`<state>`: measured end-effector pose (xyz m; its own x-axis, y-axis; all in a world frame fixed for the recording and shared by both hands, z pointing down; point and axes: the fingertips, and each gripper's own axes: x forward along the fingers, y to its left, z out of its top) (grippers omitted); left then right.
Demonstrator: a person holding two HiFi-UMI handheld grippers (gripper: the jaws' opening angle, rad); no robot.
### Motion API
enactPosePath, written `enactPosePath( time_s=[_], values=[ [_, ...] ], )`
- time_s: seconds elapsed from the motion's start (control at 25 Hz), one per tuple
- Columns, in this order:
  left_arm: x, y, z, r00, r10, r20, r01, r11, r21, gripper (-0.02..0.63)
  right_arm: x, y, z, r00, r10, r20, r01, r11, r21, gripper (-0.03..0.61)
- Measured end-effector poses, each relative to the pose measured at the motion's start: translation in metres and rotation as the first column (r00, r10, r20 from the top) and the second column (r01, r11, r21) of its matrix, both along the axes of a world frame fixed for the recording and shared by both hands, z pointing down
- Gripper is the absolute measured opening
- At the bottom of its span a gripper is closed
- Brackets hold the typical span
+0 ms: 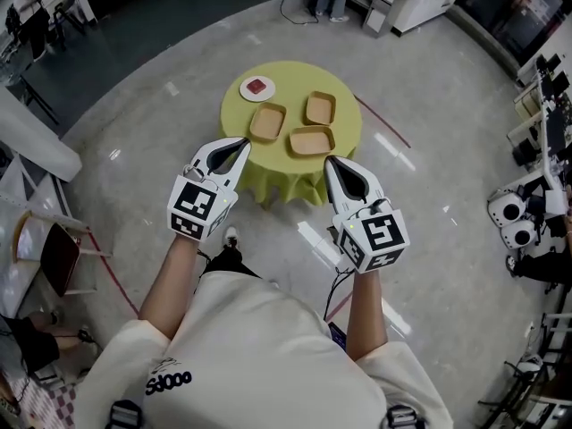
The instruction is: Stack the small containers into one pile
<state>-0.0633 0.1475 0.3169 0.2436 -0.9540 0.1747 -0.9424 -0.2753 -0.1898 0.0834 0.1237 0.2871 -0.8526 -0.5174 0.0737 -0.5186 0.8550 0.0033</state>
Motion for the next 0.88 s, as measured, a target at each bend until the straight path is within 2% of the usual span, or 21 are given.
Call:
enactPosePath(
  time_s=[0.16, 0.4, 0.64, 0.88],
  values=[
    [-0.005, -0.015, 0.009, 0.999, -0.001, 0.032, 0.001, 1.0, -0.021, 0.004, -0.004, -0.013, 0.008, 1.0, 0.001, 0.004, -0.001, 1.0, -0.029, 0.009],
    [-0.024, -0.061, 0.024, 0.999, 0.028, 0.037, -0.027, 0.999, -0.028, 0.005, -0.024, -0.056, 0.025, 0.998, 0.052, -0.025, -0.053, 0.998, -0.046, 0.009],
    [-0.064, -0.12, 0.034, 0.997, 0.048, 0.054, -0.046, 0.998, -0.05, 0.005, -0.068, -0.108, 0.035, 0.996, 0.053, -0.073, -0.058, 0.996, -0.07, 0.009],
    [-0.101, -0.176, 0.046, 0.996, 0.08, 0.051, -0.074, 0.992, -0.101, 0.005, -0.103, -0.161, 0.043, 0.993, 0.084, -0.08, -0.094, 0.988, -0.124, 0.009]
  ],
)
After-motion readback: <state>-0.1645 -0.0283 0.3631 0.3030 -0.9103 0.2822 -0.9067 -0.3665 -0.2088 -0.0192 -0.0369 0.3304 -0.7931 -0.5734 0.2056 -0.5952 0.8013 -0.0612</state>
